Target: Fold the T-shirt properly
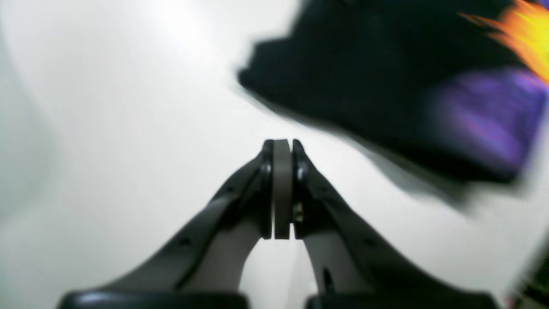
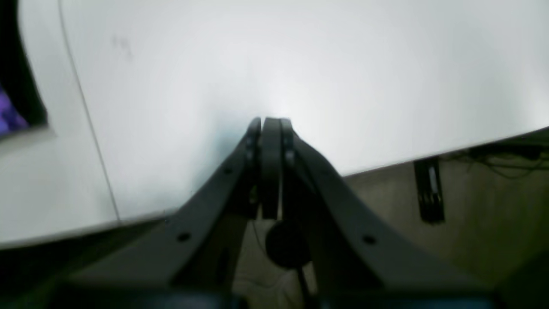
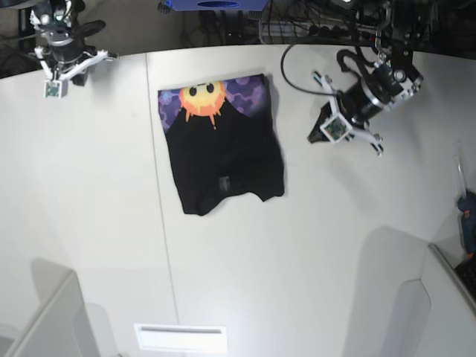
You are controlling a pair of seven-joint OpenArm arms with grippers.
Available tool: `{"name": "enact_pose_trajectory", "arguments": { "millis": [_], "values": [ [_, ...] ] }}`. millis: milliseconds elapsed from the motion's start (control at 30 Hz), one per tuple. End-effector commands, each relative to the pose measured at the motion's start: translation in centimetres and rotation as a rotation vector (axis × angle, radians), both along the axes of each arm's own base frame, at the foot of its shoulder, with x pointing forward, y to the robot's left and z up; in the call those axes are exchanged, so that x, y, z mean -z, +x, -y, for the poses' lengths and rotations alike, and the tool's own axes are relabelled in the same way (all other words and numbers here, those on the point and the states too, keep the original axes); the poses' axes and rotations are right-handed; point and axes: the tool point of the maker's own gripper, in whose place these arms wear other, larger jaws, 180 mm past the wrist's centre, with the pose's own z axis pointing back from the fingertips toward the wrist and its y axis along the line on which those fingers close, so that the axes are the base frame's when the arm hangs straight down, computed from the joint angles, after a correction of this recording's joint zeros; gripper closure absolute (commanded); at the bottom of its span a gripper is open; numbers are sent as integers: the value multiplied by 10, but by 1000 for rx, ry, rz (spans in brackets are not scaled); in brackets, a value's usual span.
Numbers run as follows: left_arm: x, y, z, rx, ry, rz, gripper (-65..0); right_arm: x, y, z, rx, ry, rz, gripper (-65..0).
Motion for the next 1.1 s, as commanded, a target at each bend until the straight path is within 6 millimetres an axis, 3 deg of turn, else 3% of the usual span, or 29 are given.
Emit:
{"name": "enact_pose_trajectory", "arguments": {
  "millis": [0, 133, 367, 500, 667, 867, 1067],
  "values": [
    [-8, -6, 3, 3, -43, 28, 0, -6, -3, 2, -19, -16, 7, 0],
    [2, -52, -3, -24, -117, -31, 0, 5, -32, -8, -105, -33, -84, 0],
    [12, -111, 0, -40, -195, -128, 0, 16, -73, -35, -329, -148, -165, 0],
    [21, -146, 0, -49, -196, -223, 0, 24, -118, -59, -453, -149, -264, 0],
    [47, -195, -8, -87, -184, -381, 0, 33, -175, -83, -531, -88, -442, 0],
    [88, -240, -18, -211, -193, -540, 0, 39, -202, -84, -623, -82, -516, 0],
    [124, -273, -28, -299, -187, -659, 0, 57, -219, -62, -620, -137, -590, 0]
  ]
}}
